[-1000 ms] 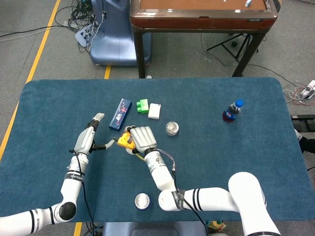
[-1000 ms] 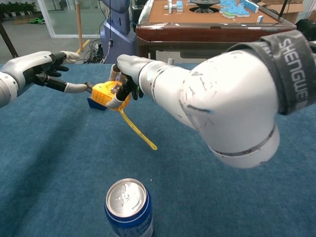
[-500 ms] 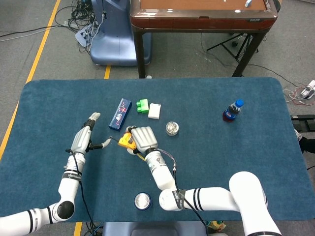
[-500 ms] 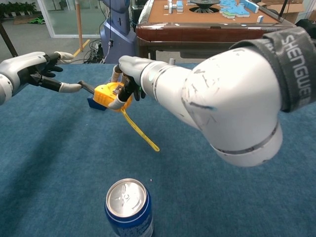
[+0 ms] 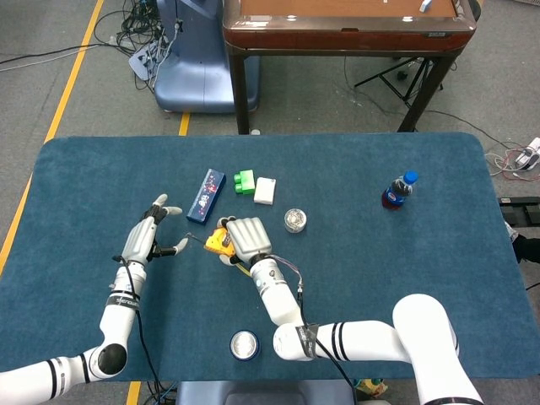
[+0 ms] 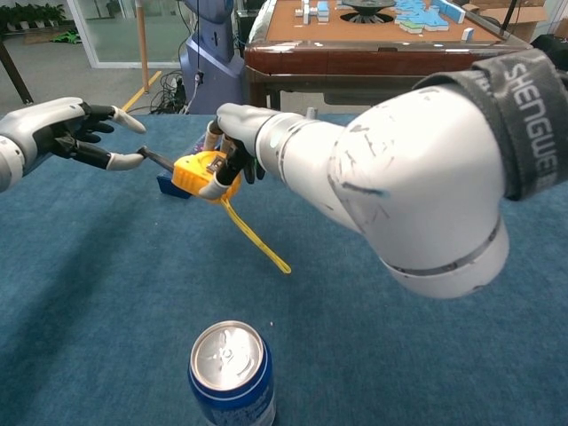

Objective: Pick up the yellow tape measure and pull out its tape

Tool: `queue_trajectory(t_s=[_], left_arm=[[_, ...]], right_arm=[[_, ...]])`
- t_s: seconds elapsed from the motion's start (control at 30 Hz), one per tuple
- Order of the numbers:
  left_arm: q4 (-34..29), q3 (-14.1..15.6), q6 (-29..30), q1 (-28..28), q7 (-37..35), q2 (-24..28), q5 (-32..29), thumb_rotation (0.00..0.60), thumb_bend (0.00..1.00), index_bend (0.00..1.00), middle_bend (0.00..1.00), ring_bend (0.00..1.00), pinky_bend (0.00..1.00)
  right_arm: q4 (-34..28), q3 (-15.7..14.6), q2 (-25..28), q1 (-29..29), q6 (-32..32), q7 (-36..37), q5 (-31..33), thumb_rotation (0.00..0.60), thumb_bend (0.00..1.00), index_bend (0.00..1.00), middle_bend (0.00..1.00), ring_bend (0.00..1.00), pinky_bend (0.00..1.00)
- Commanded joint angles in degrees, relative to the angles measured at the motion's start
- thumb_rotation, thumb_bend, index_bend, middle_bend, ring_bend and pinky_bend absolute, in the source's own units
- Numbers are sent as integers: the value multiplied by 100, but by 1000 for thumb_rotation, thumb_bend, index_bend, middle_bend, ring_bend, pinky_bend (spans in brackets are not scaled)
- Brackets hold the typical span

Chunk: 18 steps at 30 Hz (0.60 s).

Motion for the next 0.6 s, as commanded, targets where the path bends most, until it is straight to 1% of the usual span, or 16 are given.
queue_trajectory(t_s=[0.03, 0.17, 0.33, 0.43, 0.6], left_arm=[[8, 3, -8, -1, -7, -5, 3, 600, 306, 283, 0, 0, 0], [31, -1, -9, -4, -21, -16, 15, 600, 323, 318, 0, 0, 0], [23, -6, -18, 1, -56, -16, 29, 600, 362, 396, 0, 0, 0], [17, -7, -52, 3, -91, -14, 25, 600, 393, 443, 0, 0, 0], [18, -15, -142, 8, -188, -6, 2, 600, 447, 494, 0, 0, 0]], right_arm=[[5, -3, 3, -1, -4, -1, 16, 600, 735, 702, 670, 621, 428], [17, -5, 8, -5, -3, 5, 22, 600, 736, 702, 671, 621, 428], [38, 3, 9, -6, -12, 22, 31, 600, 736, 703, 671, 621, 427], [66, 9, 19, 0, -42, 11, 73, 600, 736, 702, 671, 621, 428], [83, 34, 63, 20, -115, -16, 164, 600, 736, 702, 671, 621, 428]])
